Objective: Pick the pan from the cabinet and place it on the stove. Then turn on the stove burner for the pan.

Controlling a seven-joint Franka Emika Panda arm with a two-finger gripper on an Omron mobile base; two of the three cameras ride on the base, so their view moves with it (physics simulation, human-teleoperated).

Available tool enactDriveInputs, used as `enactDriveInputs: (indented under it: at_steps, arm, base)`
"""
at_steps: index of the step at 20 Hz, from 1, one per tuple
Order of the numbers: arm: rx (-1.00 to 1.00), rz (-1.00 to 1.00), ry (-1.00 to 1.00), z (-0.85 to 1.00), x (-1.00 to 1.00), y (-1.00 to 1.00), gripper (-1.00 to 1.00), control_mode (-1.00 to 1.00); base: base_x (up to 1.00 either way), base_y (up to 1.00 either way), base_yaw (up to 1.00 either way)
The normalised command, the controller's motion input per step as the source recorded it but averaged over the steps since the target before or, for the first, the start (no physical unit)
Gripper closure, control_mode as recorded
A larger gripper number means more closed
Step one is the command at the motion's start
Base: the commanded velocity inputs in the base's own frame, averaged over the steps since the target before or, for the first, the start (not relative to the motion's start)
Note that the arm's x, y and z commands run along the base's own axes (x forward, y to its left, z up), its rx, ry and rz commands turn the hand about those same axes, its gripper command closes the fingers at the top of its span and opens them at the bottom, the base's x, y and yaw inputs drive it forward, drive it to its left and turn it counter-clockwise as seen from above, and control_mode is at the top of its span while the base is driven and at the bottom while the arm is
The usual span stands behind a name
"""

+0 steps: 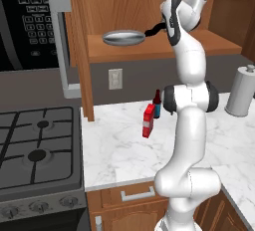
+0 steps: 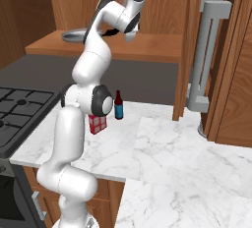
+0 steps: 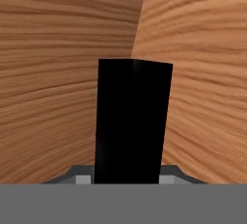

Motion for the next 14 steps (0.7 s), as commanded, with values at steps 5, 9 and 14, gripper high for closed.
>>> enactDriveInputs:
  at_steps: [5,9,14]
  arm:
    - [0.04,0.0,-0.06,-0.18,0.0,0.01,1.0,-1.0]
    - [0.08,0.0,-0.19,-0.11,-0.04,0.0,1.0,-1.0]
    - [0.07,0.0,-0.27,-0.18,-0.14,0.02,1.0,-1.0]
  base:
    - [0.0,0.0,0.0]
    - [0.0,0.0,0.0]
    - [0.0,0.0,0.0]
